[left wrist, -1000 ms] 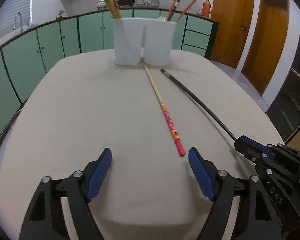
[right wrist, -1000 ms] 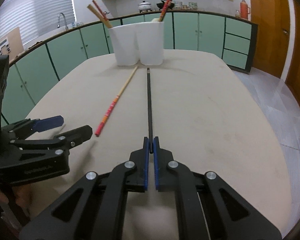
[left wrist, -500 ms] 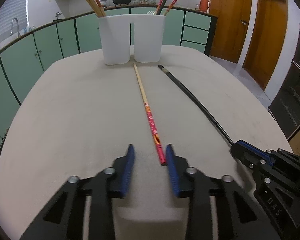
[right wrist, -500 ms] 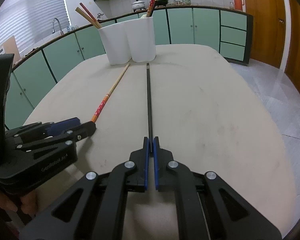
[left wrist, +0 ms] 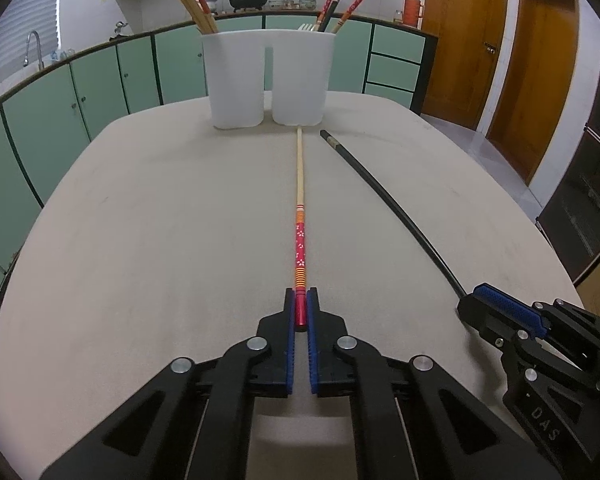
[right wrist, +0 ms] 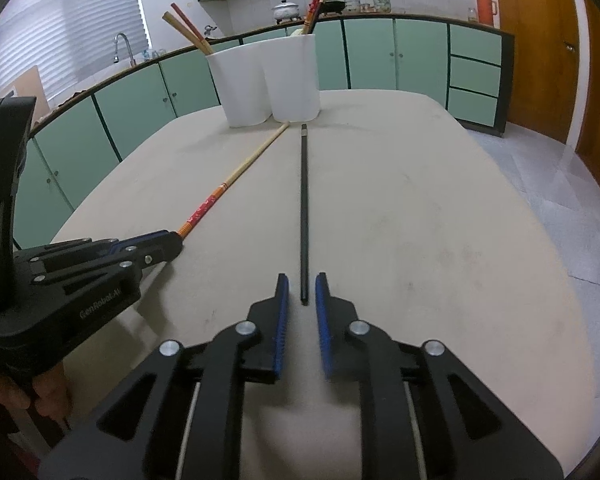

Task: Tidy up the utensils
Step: 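Grasp the red patterned chopstick with the left tool while the right tool holds the black one, then lift both held chopsticks up and lower them into the white holder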

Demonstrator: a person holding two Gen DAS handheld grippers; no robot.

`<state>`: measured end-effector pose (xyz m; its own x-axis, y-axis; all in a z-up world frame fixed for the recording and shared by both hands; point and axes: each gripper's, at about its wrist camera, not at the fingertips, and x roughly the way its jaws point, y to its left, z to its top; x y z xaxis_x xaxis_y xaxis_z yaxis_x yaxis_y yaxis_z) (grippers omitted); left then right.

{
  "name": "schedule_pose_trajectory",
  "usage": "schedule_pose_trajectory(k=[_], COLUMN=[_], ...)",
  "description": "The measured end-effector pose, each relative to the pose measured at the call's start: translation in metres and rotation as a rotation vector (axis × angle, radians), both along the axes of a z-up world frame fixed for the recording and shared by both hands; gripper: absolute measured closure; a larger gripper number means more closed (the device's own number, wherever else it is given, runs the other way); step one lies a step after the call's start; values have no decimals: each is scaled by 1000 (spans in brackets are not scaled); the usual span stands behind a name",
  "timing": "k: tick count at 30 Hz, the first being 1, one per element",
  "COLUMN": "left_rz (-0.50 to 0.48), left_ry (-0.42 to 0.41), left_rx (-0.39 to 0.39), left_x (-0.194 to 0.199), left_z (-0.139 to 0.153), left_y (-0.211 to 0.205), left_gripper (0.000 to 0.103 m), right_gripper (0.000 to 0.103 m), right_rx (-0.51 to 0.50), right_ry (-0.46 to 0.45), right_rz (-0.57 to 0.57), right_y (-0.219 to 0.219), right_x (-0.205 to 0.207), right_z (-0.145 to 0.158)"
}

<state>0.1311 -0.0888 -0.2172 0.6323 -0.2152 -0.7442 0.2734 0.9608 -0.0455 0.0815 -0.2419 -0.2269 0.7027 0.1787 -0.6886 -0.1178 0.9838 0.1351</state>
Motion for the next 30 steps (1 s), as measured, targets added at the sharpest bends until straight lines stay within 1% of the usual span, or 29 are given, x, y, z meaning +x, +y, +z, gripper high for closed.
schedule_pose_trajectory(k=[2,5,6,9,11,12,13,20,24,26,28,30], left_rz=[1,4,5,12,15,17,18,8,2,3,4,7], left_ry=[3,4,4,3,1,1,1,20,-23,-49,-79,-121], left_rx=[-5,-8,-9,-10,-9,-10,-9,-18,-11,-12,-15,-17], left_x=[0,1,1,1,1,1,1,1,-5,-6,-8,-10], left_z=[0,0,0,0,0,-1,-1,5,24,36,53,71], left_y=[0,1,0,0,-1,-1,-1,4,12,15,20,24], left_gripper=[98,98,98,97,97,97,97,98,98,98,98,98], right_gripper=[85,85,87,90,94,98,99,100,100,100,100,100], right_rx=[-16,-71,-82,-84,-90,-95,-98,-81,-67,-87,-99,-90], right_ry=[0,-10,-12,-12,-13,-14,-14,-6,-39,-73,-110,-141], right_rz=[9,15,16,17,17,18,19,18,14,18,24,26], right_y=[3,10,12,11,12,13,14,10,5,5,3,0], right_x=[-1,-2,-2,-2,-1,-1,-1,1,-2,-5,-7,-7], right_z=[-1,-2,-3,-4,-4,-4,-4,1,16,28,43,57])
